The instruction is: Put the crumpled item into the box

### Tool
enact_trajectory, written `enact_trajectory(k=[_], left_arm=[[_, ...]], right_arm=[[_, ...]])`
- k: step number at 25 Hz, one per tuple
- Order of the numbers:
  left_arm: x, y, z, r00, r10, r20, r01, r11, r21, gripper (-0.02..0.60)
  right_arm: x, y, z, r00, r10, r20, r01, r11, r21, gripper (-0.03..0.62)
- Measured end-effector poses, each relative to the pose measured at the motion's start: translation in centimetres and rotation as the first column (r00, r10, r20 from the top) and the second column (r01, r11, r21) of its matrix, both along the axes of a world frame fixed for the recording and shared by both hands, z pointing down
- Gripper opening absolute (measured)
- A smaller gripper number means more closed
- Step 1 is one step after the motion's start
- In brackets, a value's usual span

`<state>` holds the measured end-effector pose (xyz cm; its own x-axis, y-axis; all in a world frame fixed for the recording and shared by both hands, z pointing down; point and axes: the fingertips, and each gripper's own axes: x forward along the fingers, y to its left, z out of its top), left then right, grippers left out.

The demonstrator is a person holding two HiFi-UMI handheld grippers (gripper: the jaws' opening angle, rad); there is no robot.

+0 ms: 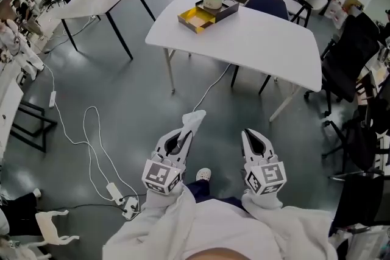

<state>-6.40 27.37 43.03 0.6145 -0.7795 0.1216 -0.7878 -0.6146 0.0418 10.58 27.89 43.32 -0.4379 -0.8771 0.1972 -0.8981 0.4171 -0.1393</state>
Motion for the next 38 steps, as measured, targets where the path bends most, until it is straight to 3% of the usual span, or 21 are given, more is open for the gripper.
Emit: enact_trajectory(k=[11, 27, 38], left_arm=[[-1.1, -5.0, 0.1, 0.998, 0.055, 0.000, -0.055, 0.998, 0.006, 0.054], [-1.1, -4.7, 1.7, 0.997, 0.071, -0.009, -0.071, 0.996, -0.051, 0.052], [0.6, -11.7, 1.0, 0.999, 0.042, -0.010, -0.043, 0.998, -0.043, 0.054]], right_arm=[[-1.9, -4.8, 0.4, 1.000, -0.008, 0.013, 0.008, 1.000, -0.016, 0.041], [-1.9, -4.4, 2.7, 0.999, -0.012, 0.046, 0.016, 0.995, -0.094, 0.041], [0.3, -11.8, 2.6, 0.997, -0.033, 0.069, 0.040, 0.993, -0.108, 0.041]])
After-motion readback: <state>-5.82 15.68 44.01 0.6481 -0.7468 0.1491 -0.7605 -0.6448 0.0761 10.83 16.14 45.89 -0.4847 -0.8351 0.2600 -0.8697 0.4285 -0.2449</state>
